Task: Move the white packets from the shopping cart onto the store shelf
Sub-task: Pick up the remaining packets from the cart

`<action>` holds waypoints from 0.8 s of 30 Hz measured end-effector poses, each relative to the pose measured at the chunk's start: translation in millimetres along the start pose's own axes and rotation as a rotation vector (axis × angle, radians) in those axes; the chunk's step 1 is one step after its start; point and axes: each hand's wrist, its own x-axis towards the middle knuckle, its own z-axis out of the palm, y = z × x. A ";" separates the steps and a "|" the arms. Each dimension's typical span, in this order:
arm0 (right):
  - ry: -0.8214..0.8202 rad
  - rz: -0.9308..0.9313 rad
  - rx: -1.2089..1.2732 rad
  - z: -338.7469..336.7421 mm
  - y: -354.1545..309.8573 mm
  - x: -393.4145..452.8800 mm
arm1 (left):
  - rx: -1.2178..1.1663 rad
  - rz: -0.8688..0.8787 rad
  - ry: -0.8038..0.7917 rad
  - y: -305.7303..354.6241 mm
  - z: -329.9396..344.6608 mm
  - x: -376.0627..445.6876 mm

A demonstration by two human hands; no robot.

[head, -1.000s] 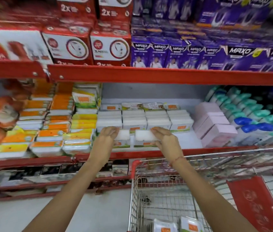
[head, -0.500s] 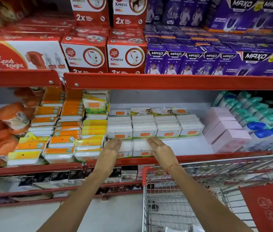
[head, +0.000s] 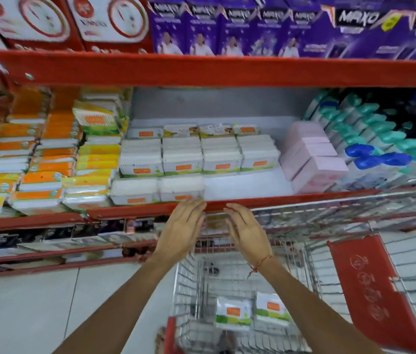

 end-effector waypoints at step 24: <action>-0.828 0.591 0.082 94.9 183.0 -229.1 | 0.023 -0.234 -1.148 113.4 243.4 -110.3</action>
